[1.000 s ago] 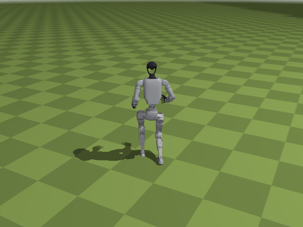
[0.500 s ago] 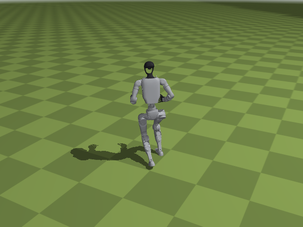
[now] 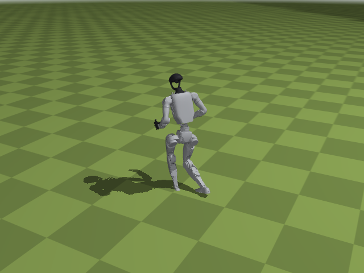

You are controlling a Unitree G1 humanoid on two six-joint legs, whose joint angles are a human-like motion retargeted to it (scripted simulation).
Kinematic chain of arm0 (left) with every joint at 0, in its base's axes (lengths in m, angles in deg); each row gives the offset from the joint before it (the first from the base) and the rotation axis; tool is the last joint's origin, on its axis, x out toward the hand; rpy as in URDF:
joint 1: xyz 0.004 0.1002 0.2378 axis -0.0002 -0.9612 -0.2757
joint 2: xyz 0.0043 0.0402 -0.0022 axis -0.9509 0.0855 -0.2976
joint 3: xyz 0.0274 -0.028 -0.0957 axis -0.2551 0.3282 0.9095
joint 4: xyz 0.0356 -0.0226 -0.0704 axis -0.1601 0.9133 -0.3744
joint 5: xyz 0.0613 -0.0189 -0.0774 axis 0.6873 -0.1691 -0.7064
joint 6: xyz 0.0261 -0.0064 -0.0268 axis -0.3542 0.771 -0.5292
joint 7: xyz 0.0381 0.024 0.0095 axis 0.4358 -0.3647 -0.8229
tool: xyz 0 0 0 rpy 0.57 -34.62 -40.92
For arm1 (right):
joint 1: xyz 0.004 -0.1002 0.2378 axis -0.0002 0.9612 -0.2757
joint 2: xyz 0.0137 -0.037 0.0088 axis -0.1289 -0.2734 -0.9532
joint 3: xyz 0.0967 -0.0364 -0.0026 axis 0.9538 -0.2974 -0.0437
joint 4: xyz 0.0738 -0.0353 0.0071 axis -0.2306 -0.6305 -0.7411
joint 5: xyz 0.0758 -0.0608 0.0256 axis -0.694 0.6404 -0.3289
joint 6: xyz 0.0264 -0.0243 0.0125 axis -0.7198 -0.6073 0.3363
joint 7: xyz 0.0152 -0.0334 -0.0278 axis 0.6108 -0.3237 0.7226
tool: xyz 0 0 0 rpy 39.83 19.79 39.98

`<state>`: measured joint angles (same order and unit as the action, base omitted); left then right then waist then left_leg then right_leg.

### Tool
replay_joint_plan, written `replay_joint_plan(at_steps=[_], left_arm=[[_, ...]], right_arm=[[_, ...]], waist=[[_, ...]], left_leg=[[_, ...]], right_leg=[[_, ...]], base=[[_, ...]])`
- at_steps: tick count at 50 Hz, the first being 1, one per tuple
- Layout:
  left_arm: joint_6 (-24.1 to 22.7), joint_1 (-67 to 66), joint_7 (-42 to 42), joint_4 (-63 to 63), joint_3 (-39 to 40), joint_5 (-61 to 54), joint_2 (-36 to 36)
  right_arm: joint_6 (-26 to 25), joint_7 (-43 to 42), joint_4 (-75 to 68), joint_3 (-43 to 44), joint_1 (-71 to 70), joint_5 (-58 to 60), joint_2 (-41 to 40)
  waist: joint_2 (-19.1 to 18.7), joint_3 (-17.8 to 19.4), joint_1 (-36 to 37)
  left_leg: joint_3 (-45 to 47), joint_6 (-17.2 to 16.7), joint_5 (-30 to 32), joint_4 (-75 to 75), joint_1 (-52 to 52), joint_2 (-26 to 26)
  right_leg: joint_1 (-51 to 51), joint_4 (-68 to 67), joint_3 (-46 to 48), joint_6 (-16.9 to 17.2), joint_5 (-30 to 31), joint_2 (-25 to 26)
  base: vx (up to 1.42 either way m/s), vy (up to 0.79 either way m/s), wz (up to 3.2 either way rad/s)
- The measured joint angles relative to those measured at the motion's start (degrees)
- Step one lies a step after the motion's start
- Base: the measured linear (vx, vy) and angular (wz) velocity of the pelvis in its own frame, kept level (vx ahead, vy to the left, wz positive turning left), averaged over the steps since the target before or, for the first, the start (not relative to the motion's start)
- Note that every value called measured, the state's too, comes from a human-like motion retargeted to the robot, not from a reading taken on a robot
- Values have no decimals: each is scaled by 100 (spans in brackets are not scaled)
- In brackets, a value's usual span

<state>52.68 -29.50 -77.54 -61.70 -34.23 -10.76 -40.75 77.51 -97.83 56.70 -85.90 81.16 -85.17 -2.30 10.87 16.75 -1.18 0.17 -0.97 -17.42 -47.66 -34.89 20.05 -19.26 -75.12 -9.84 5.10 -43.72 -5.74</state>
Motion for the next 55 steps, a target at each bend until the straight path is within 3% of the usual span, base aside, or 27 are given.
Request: replay_joint_plan(at_steps=[5, 11, 17, 21, 28, 32, 35, 38, 43, 50, 55], left_arm=[[50, -99, 168, 150, 44, -245, 26], [77, -124, 262, 509, 229, -418, 167], [169, -133, 471, 412, 526, -599, 164], [251, -172, 711, -26, 641, -582, -31], [442, 6, 1124, -603, 571, -431, -360], [487, 203, 1106, -546, 521, -434, -382], [522, 442, 1030, -181, 356, -410, -284], [546, 750, 1045, 354, 42, -245, -188], [531, 1225, 1141, 940, -474, 193, -169], [519, 1180, 970, 548, -499, 737, -447], [453, 485, 888, -78, -325, 838, -726]], right_arm=[[19, 98, 139, -259, -342, 243, 314], [21, 148, 283, -428, -449, 328, 698], [-97, 186, 362, -295, 32, 94, 840], [-253, 290, 319, -90, 516, -79, 771], [-532, 554, 142, 232, 1009, -224, 588], [-636, 534, -109, 303, 980, -342, 398], [-703, 467, -396, 285, 825, -451, 184], [-744, 484, -653, 228, 603, -576, -31], [-748, 698, -655, 49, 224, -643, -174], [-785, 906, -23, -373, -420, -128, -128], [-786, 825, 379, -694, -1073, 349, -145]], waist=[[-210, 96, 145], [-524, 150, 104], [-652, 312, -158], [-962, 366, -157], [-1346, 247, -235], [-1429, 182, -350], [-1503, 173, -448], [-1500, 183, -569], [-1159, 183, -864], [-481, 152, -1152], [-399, 158, -854]], left_leg=[[-66, -138, 209, 122, -305, -162], [99, -51, -280, 1, -501, -589], [406, 18, -745, -1123, -277, -1006], [569, -22, -985, -2721, 29, -1778], [504, -30, -786, -5100, 859, -2748], [465, 28, -934, -5233, 1468, -3095], [507, 15, -1231, -4490, 1956, -3309], [673, -40, -1708, -3216, 2411, -3268], [1004, 30, -2424, -946, 2859, -2575], [1101, 253, -1985, 657, 2423, -1600], [967, 231, -1741, 503, 1711, -1376]], right_leg=[[-126, 298, 23, -271, -588, 219], [-527, 461, 245, -441, -606, 391], [-627, 556, 461, -428, -248, 400], [-664, 924, 605, -449, 321, 856], [-797, 1499, 781, -452, 1105, 1472], [-881, 1435, 790, -524, 957, 1550], [-900, 1328, 864, -599, 809, 1504], [-917, 1307, 898, -584, 811, 1299], [-1207, 1244, 800, -381, 829, 633], [-1541, 771, 359, -39, 713, -202], [-1112, 1072, 276, 39, 373, -317]], base=[[-47, -5, 21], [-43, -5, 17], [-34, -4, 21], [-29, -1, -11], [-23, 3, 16], [-15, 6, 40], [-14, 8, 49], [-14, 9, 63], [-19, 8, 85], [-29, 2, 105], [-27, -1, 82]])
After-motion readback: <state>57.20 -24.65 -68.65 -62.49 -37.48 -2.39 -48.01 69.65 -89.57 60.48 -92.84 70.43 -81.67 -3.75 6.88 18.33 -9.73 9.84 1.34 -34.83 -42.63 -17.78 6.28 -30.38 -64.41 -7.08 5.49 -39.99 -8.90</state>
